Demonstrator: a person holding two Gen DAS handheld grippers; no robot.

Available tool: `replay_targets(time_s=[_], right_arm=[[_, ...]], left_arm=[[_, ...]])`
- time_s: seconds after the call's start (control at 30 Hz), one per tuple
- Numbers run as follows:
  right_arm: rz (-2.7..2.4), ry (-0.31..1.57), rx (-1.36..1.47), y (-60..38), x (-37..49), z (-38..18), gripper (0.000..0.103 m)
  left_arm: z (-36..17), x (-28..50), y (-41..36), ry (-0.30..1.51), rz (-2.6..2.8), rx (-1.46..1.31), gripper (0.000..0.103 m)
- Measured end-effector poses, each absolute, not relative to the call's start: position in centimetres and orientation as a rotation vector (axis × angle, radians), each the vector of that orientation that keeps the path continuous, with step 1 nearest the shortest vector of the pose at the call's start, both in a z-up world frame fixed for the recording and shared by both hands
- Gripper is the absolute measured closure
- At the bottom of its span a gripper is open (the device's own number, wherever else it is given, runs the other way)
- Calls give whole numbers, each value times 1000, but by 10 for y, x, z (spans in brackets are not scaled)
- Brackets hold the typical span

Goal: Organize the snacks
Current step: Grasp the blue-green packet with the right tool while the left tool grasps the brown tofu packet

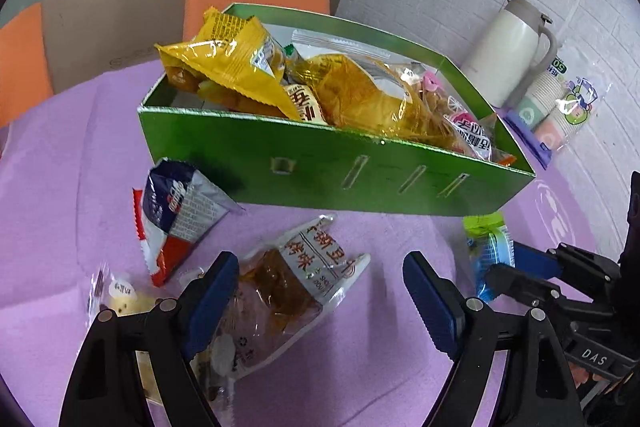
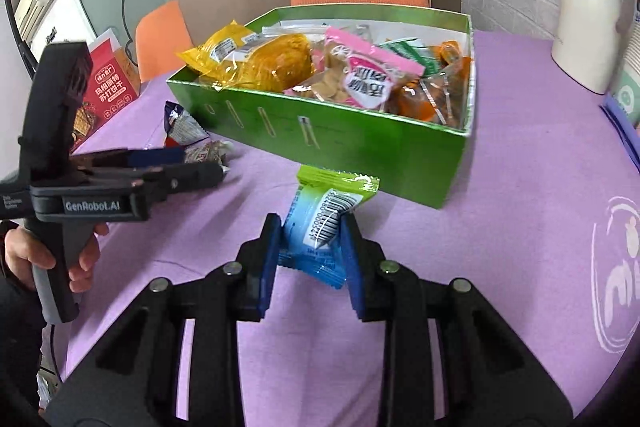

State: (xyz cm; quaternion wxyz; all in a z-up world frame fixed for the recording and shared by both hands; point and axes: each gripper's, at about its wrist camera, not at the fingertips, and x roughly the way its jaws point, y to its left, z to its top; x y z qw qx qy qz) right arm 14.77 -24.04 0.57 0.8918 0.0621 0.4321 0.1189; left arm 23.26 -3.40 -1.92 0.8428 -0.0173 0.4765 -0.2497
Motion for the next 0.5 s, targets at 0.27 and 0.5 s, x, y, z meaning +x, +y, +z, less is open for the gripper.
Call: replay_targets(time_s=[0.27, 0.5], right_arm=[[234, 896, 145, -248, 145, 5, 71], [247, 919, 93, -241, 145, -1, 70]], left_arm=[[-15, 216, -55, 987, -517, 124, 17], [-24, 225, -73, 1019, -495, 165, 17]])
